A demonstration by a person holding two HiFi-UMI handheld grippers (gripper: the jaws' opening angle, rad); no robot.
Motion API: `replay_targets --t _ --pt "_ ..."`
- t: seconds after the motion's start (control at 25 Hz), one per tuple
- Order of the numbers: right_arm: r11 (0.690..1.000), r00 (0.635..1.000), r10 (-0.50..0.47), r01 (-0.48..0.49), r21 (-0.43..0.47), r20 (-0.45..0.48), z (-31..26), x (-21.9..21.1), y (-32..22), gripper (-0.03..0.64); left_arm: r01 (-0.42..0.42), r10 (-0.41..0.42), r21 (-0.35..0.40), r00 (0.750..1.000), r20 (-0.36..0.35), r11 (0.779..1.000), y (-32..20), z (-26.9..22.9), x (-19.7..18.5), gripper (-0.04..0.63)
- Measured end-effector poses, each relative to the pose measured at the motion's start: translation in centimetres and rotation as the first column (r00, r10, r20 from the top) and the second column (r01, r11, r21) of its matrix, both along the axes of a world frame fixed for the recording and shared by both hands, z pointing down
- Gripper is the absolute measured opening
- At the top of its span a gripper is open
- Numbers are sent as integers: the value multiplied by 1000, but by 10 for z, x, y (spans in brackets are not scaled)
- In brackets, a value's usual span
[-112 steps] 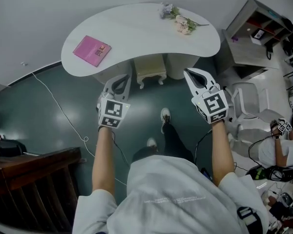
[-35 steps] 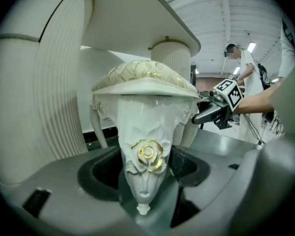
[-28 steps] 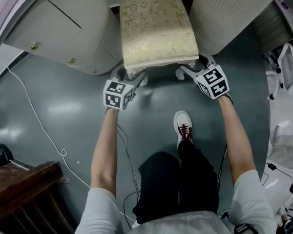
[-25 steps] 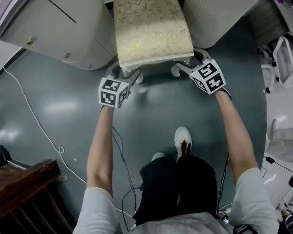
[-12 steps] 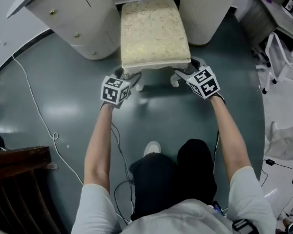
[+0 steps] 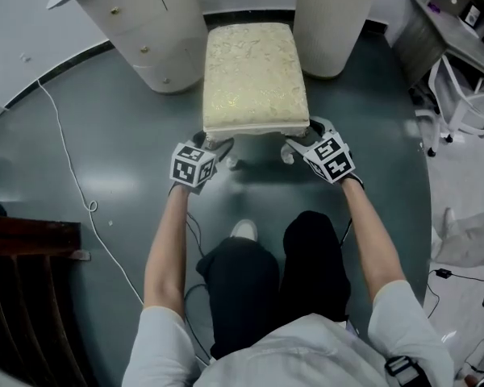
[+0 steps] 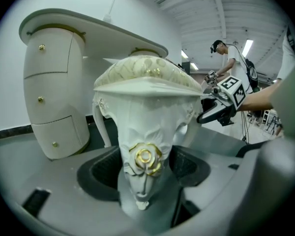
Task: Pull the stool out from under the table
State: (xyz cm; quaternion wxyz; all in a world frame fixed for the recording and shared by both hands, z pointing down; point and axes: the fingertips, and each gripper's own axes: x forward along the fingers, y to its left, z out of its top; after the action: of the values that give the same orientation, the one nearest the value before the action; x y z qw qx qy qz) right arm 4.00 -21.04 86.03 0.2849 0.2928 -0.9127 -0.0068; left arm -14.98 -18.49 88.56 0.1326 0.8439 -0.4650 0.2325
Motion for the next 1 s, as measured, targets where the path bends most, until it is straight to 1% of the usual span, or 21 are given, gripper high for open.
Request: replay_targets --t 0.2,0.4,0.56,0.72,0.84,0.92,1.0 --pt "999 999 -36 36 -8 -14 0 5 33 299 -8 8 -24 1000 -1 1000 35 0 3 302" --pt "1000 999 -29 29 -3 -13 -1 8 59 299 -13 13 -26 1000 -8 1000 62 2 8 302" --pt "999 1000 -25 24 -20 -19 4 12 82 299 -26 26 -42 1000 0 999 81 4 10 302" --pt "999 1000 -23 23 -25 -21 5 12 89 299 2 -2 -33 1000 6 999 88 6 10 302" --pt "999 998 -42 41 -24 -49 4 14 91 299 25 -24 -38 999 24 999 91 9 8 302" --pt "999 997 -52 52 -6 -62 -1 22 93 299 44 -42 -43 998 39 998 98 10 1 302" --pt "999 998 -38 38 4 -59 -10 39 94 299 73 -72 -32 997 31 997 107 5 -9 302"
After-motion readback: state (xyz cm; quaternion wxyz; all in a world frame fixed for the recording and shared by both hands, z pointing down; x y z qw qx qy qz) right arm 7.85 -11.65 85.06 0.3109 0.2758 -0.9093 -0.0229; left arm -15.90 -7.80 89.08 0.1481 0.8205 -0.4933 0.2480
